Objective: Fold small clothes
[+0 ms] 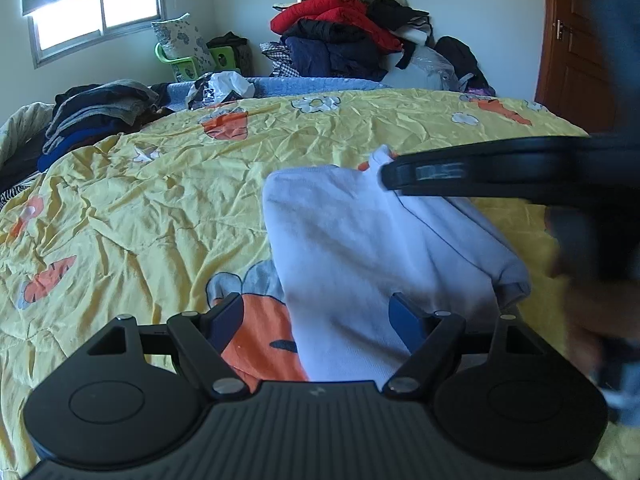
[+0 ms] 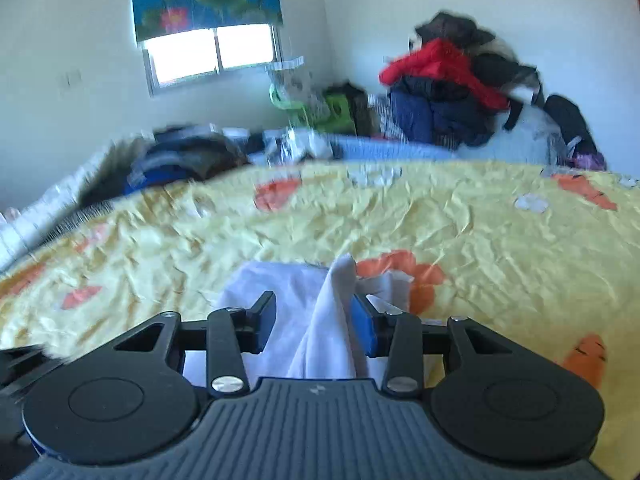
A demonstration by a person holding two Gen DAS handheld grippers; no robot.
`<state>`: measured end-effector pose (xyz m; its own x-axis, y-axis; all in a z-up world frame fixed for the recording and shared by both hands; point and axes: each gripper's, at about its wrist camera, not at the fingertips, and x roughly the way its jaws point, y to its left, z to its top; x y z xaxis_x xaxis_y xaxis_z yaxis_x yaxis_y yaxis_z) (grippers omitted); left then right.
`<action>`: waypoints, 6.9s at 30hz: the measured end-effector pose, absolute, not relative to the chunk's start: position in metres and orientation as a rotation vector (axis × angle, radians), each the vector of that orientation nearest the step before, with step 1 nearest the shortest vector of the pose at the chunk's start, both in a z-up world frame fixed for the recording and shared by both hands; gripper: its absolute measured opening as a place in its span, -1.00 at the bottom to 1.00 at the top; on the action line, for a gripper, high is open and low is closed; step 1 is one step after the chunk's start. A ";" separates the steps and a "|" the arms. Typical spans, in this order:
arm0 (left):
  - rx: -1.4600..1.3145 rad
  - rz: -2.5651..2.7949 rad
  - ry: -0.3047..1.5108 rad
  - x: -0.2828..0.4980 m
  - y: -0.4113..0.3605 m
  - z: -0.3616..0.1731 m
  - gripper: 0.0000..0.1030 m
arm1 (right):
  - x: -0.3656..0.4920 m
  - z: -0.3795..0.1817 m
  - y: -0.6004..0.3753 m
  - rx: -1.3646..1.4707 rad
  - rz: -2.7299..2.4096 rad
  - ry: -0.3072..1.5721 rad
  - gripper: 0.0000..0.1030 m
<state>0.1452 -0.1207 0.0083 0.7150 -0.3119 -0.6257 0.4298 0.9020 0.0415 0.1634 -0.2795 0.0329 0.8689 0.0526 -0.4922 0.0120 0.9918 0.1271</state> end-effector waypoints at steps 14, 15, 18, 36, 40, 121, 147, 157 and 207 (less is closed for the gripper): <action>0.199 -0.443 0.683 0.140 -0.126 -0.003 0.55 | 0.124 0.031 -0.286 0.136 -0.056 0.449 -0.33; 0.198 -0.443 0.688 0.140 -0.126 -0.004 0.55 | 0.120 0.032 -0.282 0.124 -0.021 0.459 -0.30; 0.190 -0.442 0.702 0.140 -0.128 -0.007 0.55 | 0.120 0.020 -0.268 0.061 0.026 0.539 -0.30; 0.155 -0.429 0.711 0.137 -0.116 -0.010 0.55 | 0.093 0.002 -0.281 0.128 -0.045 0.573 0.36; 0.029 -0.436 0.730 0.156 -0.089 -0.010 0.61 | 0.082 0.002 -0.302 0.241 -0.026 0.562 0.71; 0.245 -0.414 0.647 0.091 -0.093 -0.016 0.66 | 0.042 -0.017 -0.260 0.270 0.011 0.635 -0.21; 0.099 -0.268 0.659 0.057 -0.050 -0.034 0.80 | -0.016 -0.009 -0.211 0.101 -0.099 0.639 0.97; 0.077 -0.250 0.671 0.055 -0.049 -0.039 1.00 | -0.014 -0.019 -0.211 0.104 -0.115 0.668 0.97; 0.086 -0.254 0.665 0.051 -0.050 -0.040 1.00 | -0.015 -0.028 -0.214 0.122 -0.112 0.690 0.98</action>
<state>0.0511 -0.0502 -0.0398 0.7575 -0.2053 -0.6196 0.2602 0.9655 -0.0018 -0.0148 -0.2137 -0.0285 0.7657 -0.0626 -0.6401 0.1431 0.9869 0.0747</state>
